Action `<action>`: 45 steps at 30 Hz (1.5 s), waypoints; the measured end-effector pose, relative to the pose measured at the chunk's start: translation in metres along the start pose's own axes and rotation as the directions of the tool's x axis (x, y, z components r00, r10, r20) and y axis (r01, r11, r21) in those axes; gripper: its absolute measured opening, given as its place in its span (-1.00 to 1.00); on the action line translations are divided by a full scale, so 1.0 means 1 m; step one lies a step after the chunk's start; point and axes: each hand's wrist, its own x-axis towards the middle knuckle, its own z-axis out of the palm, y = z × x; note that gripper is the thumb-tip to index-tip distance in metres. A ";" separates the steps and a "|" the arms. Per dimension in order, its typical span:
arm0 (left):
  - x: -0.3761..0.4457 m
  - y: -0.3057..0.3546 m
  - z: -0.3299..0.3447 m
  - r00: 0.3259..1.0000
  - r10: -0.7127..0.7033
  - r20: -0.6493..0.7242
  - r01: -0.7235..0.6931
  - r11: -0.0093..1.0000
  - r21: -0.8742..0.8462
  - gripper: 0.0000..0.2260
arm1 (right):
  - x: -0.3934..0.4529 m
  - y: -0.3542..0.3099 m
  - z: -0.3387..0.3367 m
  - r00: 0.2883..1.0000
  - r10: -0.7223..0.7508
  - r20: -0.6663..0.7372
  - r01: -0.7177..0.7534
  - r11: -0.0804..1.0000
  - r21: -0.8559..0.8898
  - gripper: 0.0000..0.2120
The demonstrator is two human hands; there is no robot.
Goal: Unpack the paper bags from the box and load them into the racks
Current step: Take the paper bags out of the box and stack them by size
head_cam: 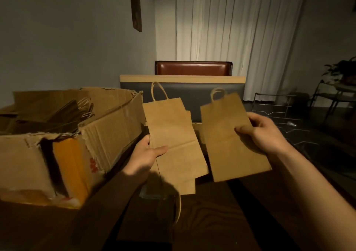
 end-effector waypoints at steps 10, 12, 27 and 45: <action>-0.005 -0.003 0.020 0.996 0.027 0.080 -0.029 0.999 0.030 -0.79 | 0.001 0.027 0.079 0.990 0.129 0.051 -0.136 0.975 0.174 -0.86; -0.007 -0.001 0.025 0.996 -0.010 0.094 0.012 1.000 -0.024 -0.79 | 0.000 0.034 0.082 0.965 0.243 0.098 -0.262 0.922 0.285 -0.85; -0.001 -0.005 -0.006 0.978 -0.206 0.028 0.208 0.970 -0.130 -0.81 | 0.006 0.033 0.001 0.938 0.339 0.071 -0.327 0.797 0.508 -0.78; -0.002 -0.004 0.003 0.910 -0.371 0.185 0.393 0.914 -0.104 -0.65 | 0.009 0.075 0.076 0.812 -0.553 0.188 0.570 0.820 -0.049 -0.90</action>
